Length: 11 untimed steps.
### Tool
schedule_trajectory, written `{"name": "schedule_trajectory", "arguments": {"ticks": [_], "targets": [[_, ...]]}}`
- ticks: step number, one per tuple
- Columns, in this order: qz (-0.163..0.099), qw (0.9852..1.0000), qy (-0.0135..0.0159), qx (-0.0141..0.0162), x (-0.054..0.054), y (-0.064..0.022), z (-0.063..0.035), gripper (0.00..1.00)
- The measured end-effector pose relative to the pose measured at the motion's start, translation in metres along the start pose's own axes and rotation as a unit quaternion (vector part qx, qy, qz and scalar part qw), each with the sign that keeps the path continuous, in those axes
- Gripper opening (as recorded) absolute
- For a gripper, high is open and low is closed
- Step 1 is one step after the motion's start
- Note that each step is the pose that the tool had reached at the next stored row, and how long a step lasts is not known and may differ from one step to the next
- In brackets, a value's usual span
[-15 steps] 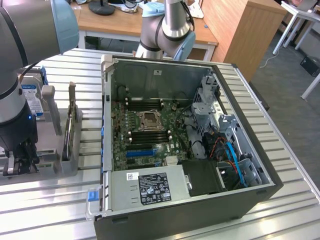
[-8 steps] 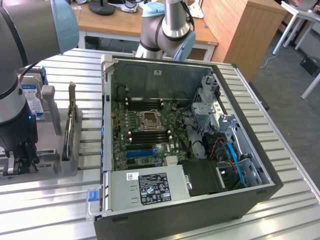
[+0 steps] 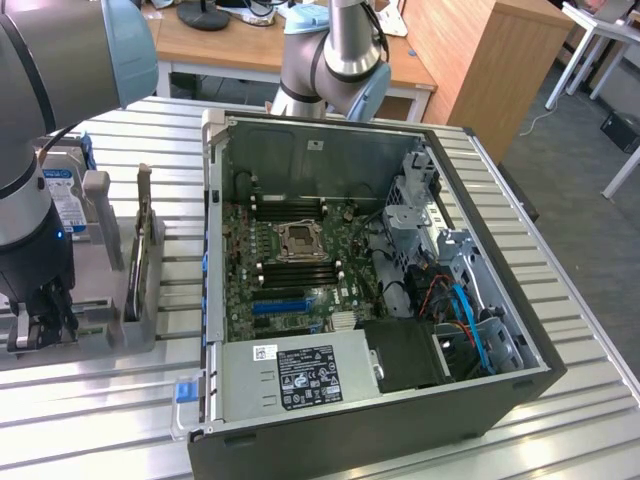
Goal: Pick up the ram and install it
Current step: 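Pick up the ram and move it above insertion slot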
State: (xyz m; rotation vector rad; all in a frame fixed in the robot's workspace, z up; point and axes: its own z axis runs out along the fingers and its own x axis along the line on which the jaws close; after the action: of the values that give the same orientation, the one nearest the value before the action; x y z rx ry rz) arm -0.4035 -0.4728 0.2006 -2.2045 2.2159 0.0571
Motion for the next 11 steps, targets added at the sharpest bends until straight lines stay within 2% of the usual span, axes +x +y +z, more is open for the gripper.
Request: {"name": "schedule_trajectory", "arguments": {"ticks": [11], "targets": [[0.000,1.0000,0.0000,0.0000,-0.0002,0.0000,0.0000,0.19]]}}
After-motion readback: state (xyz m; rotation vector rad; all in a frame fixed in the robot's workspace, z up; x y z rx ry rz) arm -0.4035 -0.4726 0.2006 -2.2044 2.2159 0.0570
